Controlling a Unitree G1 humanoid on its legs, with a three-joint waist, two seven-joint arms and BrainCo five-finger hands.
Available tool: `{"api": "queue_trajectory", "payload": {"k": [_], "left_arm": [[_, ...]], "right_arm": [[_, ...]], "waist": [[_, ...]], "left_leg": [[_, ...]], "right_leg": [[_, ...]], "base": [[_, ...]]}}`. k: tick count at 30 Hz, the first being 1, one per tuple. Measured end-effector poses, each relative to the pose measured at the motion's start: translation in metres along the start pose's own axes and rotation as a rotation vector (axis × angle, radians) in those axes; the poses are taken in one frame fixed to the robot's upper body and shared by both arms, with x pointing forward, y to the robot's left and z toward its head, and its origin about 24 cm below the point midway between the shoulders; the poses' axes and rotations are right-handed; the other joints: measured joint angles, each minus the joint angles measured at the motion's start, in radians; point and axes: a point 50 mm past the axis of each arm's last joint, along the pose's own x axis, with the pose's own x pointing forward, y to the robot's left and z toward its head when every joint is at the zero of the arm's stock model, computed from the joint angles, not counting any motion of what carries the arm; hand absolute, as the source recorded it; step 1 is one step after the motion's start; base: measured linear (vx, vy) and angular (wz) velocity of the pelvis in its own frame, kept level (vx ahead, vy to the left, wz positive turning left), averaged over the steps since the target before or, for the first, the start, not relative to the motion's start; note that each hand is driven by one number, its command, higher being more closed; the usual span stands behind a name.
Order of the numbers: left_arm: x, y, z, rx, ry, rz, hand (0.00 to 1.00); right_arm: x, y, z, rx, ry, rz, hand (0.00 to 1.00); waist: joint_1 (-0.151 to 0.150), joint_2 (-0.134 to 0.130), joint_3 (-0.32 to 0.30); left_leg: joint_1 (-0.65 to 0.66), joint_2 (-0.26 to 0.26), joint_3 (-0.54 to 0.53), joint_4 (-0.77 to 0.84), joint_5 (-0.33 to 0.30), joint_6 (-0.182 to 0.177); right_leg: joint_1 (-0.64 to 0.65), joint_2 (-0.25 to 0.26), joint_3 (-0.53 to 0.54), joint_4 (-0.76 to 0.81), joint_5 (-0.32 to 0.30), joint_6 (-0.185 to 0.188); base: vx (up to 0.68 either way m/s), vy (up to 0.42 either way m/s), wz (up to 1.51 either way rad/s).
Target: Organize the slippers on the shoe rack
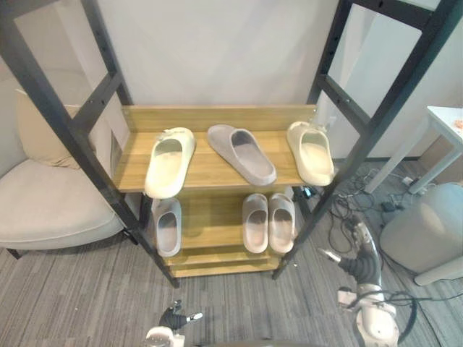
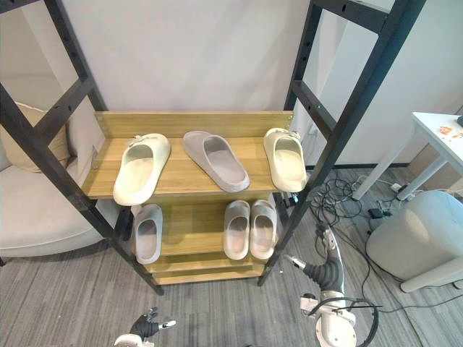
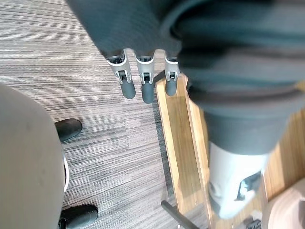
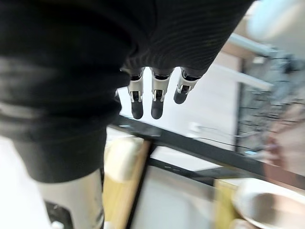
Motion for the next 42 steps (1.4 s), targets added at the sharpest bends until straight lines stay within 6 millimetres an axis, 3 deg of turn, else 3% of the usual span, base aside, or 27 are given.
{"api": "queue_trajectory", "payload": {"k": [8, 17, 30, 42], "left_arm": [[0.0, -0.001, 0.002, 0.019, -0.009, -0.008, 0.0], [0.001, 0.0, 0.004, 0.011, -0.016, -0.014, 0.0], [0.001, -0.001, 0.009, 0.007, -0.038, -0.022, 0.0], [0.002, 0.004, 0.019, -0.018, -0.078, -0.01, 0.0]], "right_arm": [[0.037, 0.011, 0.041, -0.033, -0.251, 0.071, 0.0], [0.077, 0.01, 0.076, -0.074, -0.44, 0.07, 0.0], [0.161, 0.021, 0.081, -0.155, -0.356, 0.037, 0.0], [0.204, 0.037, 0.101, -0.213, -0.323, 0.067, 0.0]], "waist": [[0.02, 0.003, 0.001], [0.036, 0.003, 0.003], [0.052, -0.008, 0.01], [0.072, -0.022, 0.049]], "left_leg": [[-0.001, 0.002, -0.01, 0.0, 0.0, 0.0], [-0.006, -0.006, -0.047, -0.035, 0.02, 0.003], [-0.047, -0.018, -0.08, -0.065, 0.038, 0.01], [-0.071, -0.021, -0.113, -0.062, 0.038, 0.012]], "right_leg": [[0.009, 0.003, -0.004, 0.0, 0.0, 0.0], [0.006, 0.001, -0.023, -0.002, -0.004, 0.005], [-0.022, -0.006, -0.04, -0.02, -0.004, 0.005], [-0.026, -0.011, -0.058, -0.022, 0.0, 0.0]], "base": [[0.0, -0.009, 0.01], [0.01, -0.021, 0.11], [0.0, -0.009, 0.08], [-0.01, -0.008, 0.09]]}}
